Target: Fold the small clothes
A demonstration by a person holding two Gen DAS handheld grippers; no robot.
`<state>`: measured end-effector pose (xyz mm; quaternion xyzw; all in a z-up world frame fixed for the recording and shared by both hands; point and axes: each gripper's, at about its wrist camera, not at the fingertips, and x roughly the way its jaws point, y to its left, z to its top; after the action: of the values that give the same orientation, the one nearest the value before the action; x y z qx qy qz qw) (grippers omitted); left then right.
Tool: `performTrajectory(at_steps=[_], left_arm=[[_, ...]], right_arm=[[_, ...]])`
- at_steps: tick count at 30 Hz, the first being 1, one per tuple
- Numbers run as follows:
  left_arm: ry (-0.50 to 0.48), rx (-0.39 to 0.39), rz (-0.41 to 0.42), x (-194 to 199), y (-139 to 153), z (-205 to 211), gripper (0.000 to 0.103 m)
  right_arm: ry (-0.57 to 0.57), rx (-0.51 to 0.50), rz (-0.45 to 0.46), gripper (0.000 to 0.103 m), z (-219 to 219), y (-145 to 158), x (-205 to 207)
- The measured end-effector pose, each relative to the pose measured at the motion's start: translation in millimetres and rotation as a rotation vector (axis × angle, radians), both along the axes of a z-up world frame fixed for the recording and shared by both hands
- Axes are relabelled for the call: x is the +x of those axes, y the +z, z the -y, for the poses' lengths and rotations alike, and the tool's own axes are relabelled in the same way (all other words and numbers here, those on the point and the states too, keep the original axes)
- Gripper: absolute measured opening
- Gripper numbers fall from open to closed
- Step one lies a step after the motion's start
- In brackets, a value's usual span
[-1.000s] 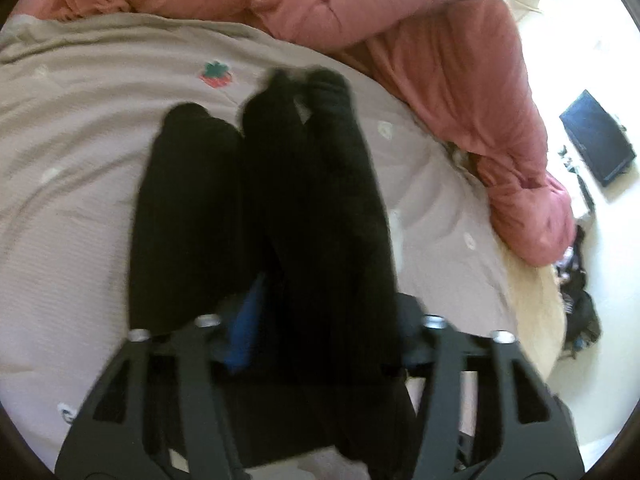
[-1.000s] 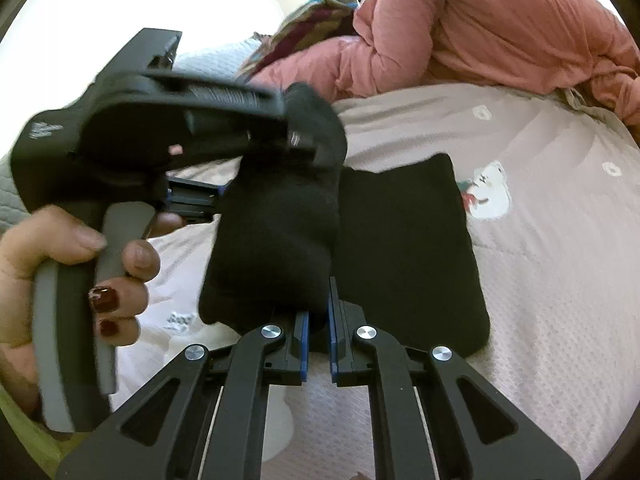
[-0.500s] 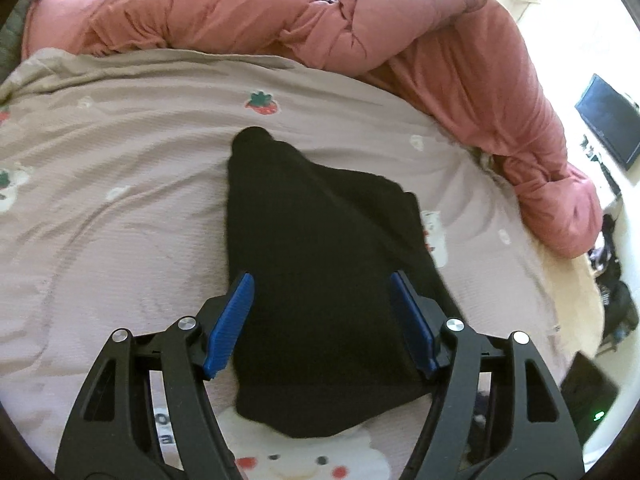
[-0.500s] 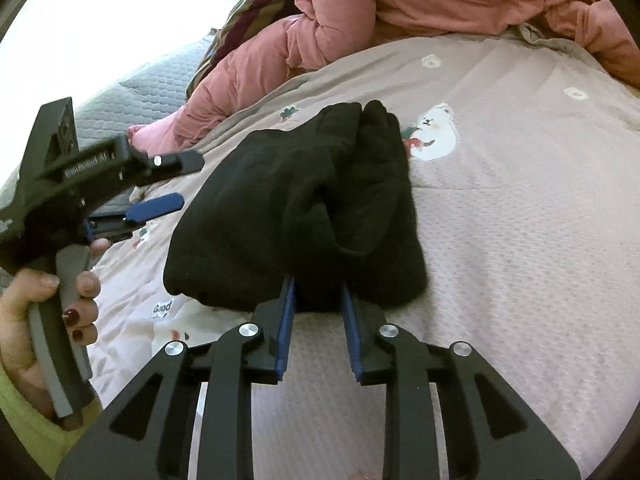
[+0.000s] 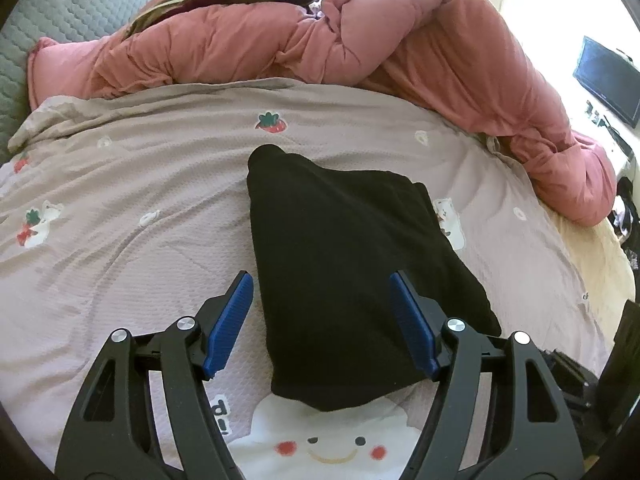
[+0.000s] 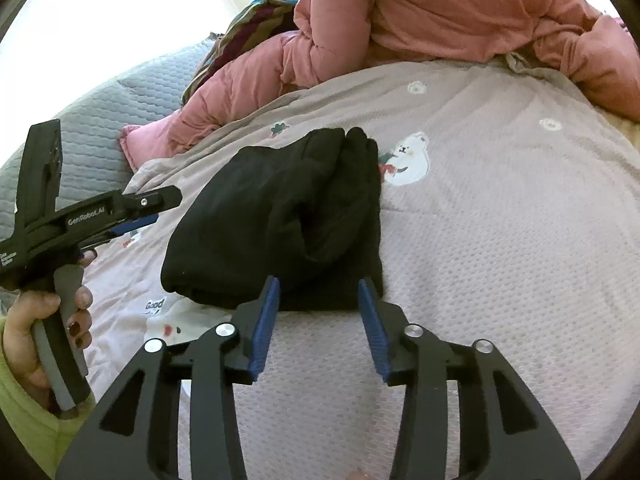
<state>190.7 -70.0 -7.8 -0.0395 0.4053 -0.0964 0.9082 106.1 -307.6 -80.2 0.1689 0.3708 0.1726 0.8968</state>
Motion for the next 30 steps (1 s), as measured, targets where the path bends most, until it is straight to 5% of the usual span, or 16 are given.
performTrajectory(at_steps=[15,23,30], left_arm=[[0.023,0.049,0.004,-13,-6,-17,0.065],[0.039,0.015,-0.049,-10,-26,-35,0.067],[0.034,-0.029,-0.058,1,-27,-36,0.068]], right_arm=[[0.018,-0.045,0.062,0.059,-3,29,9],[0.069,-0.067,0.043,0.065,-15,45,58],[0.050,-0.069,-0.067,0.065,-18,36,129]])
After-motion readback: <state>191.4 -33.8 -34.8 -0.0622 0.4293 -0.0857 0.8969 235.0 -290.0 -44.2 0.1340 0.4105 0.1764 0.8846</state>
